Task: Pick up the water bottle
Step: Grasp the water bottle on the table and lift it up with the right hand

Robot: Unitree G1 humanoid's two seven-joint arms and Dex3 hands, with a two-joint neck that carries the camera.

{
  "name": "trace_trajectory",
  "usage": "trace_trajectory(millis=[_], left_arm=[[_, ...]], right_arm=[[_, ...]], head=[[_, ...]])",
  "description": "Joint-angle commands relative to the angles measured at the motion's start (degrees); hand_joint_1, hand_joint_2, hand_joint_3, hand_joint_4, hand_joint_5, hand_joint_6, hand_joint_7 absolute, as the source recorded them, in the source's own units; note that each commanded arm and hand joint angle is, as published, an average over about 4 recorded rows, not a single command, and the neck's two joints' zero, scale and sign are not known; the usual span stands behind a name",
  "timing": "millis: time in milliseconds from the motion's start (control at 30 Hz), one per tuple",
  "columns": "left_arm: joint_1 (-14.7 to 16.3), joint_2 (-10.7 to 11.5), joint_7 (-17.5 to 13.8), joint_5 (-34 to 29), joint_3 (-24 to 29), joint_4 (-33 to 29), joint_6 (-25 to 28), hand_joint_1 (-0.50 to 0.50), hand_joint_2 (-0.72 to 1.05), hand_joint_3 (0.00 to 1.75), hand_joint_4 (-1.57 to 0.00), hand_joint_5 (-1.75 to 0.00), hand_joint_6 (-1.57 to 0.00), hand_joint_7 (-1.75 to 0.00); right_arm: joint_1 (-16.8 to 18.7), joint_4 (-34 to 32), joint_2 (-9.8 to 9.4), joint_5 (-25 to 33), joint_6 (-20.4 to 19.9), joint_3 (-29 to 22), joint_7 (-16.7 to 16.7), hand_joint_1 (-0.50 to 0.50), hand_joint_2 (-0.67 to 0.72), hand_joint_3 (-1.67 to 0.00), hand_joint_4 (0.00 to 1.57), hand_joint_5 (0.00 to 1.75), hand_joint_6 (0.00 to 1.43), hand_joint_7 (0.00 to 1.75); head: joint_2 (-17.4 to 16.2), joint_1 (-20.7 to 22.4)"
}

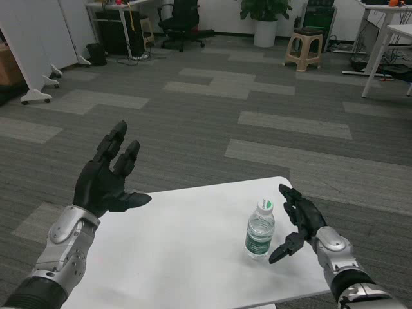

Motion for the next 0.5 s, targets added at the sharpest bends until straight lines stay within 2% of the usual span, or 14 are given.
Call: trace_trajectory(millis=[33, 200, 333, 500], left_arm=[[0.0, 0.3, 0.3, 0.1, 0.1, 0.2, -0.1, -0.5, 0.25, 0.09, 0.0, 0.0, 0.0, 0.0], [-0.1, 0.2, 0.3, 0.1, 0.1, 0.3, -0.2, -0.5, 0.25, 0.07, 0.0, 0.0, 0.0, 0.0], [-0.2, 0.1, 0.3, 0.0, 0.0, 0.3, -0.2, -0.5, 0.25, 0.09, 0.0, 0.0, 0.0, 0.0], [-0.2, 0.0, 0.3, 0.0, 0.0, 0.3, -0.3, -0.5, 0.25, 0.09, 0.0, 0.0, 0.0, 0.0]], right_arm=[[-3.6, 4.6, 0.19, -0.1, 0.1, 0.3, -1.1, -0.39, 0.28, 0.0, 0.0, 0.0, 0.0, 0.0], [-7.5, 12.6, 0.65, -0.7, 0.2, 0.6, -3.5, -0.38, 0.33, 0.0, 0.0, 0.0, 0.01, 0.0], [-9.2, 15.0, 0.83, -0.9, 0.2, 1.4, -4.8, -0.38, 0.34, -0.04, 0.0, 0.0, 0.0, 0.0], [-10.7, 17.2, 1.02, -1.0, 0.3, 3.1, -6.3, -0.38, 0.34, 0.0, 0.0, 0.0, 0.0, 0.0]], head=[[0.3, -0.1], [0.6, -0.3], [0.7, -0.5], [0.5, -0.6]])
